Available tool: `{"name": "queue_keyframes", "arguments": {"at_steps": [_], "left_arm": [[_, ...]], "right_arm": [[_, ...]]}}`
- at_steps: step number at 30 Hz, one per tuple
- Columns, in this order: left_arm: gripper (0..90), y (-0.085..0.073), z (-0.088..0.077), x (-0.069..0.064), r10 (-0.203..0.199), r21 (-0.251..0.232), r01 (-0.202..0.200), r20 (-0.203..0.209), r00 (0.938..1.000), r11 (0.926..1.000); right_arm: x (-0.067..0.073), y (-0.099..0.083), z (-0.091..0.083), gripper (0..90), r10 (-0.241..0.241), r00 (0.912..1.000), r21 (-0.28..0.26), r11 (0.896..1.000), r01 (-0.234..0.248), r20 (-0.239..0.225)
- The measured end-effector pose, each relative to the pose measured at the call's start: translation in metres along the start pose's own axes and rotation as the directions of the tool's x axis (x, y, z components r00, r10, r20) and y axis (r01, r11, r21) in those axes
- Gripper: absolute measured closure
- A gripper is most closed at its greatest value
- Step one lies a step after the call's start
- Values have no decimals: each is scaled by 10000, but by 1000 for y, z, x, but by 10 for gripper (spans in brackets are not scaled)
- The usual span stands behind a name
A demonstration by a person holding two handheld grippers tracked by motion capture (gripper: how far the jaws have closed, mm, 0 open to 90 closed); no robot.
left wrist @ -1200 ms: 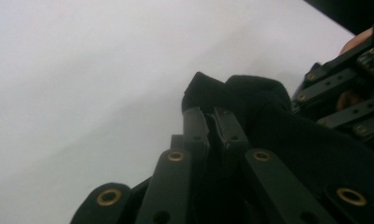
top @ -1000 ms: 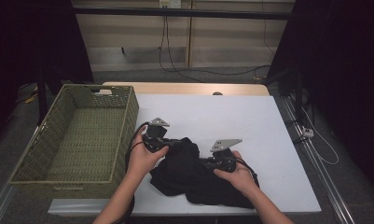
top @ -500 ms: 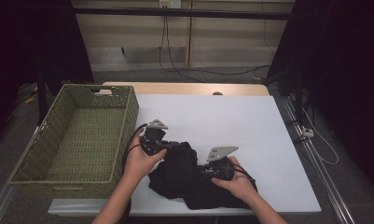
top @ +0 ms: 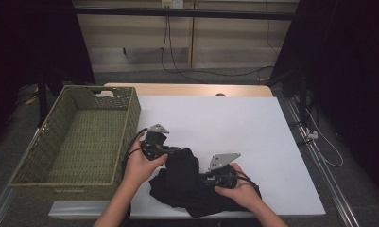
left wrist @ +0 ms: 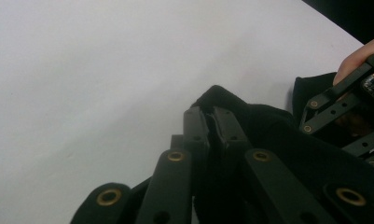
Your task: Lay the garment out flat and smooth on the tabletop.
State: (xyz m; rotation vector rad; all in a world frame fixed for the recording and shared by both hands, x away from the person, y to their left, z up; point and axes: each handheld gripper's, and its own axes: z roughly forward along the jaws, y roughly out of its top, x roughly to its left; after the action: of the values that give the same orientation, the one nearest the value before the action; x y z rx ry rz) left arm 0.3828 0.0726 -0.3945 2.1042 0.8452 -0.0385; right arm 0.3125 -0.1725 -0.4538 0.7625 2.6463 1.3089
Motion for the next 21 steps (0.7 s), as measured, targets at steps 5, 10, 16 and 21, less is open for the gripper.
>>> {"name": "queue_keyframes", "arguments": {"at_steps": [5,10,16,21], "left_arm": [[849,-2,-2,-1,5,-54,-5,-11,10000,10000],[850,-2,-5,-3,-45,12,45,169,9998,10000],[854,-1,-5,-7,34,76,-37,342,9994,10000],[856,-1,-5,-10,121,54,-123,421,9990,9999]], "right_arm": [[0,0,0,821,41,9998,0,10000,-41,-198],[3,-1,-1,821,50,9991,10,10000,-49,-412],[13,-4,-4,821,40,9976,125,9999,-31,-691],[20,-6,-6,821,148,9960,207,9997,-131,-886]]}}
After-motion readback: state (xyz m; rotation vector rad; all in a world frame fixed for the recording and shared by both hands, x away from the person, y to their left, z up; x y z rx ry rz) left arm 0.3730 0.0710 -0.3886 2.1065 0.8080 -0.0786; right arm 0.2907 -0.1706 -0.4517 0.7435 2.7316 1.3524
